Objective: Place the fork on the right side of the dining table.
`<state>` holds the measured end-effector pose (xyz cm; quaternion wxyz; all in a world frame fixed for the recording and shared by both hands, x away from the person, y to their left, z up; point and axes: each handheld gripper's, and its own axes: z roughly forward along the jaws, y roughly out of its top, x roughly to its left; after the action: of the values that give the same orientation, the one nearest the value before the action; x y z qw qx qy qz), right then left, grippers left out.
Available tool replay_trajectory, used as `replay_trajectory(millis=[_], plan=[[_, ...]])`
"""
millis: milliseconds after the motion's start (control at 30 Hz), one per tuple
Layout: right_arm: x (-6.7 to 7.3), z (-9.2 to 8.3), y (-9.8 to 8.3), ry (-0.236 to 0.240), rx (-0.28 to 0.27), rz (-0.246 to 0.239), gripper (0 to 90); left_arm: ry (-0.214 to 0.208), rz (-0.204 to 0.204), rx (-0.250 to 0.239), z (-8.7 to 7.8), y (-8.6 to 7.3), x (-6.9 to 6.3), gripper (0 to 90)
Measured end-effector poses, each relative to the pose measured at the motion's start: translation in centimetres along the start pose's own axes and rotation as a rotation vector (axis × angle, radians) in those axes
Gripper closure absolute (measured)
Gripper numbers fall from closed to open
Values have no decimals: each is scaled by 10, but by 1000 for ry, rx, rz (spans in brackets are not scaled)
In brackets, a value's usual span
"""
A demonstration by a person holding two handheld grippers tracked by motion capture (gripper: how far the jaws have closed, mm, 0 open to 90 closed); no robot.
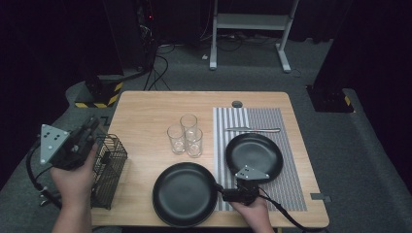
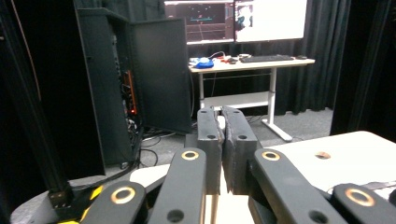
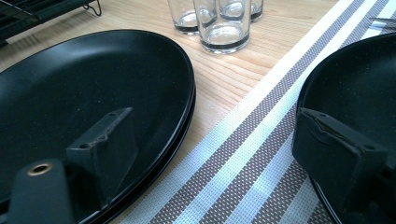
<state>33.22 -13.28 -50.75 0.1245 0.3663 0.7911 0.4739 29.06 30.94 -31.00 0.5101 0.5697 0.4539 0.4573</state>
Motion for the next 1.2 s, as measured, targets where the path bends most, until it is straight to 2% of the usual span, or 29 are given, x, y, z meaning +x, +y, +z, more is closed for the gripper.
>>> replay_trajectory(millis=[500, 833, 1200], plan=[[1, -2, 1, 5, -11, 2, 161, -53, -6, 8, 6, -9, -23, 865], [2, -5, 3, 5, -27, -3, 179, -113, -39, 17, 11, -23, -45, 865], [5, -8, 4, 6, -43, -14, 224, -180, -45, 30, 13, -32, -68, 865]])
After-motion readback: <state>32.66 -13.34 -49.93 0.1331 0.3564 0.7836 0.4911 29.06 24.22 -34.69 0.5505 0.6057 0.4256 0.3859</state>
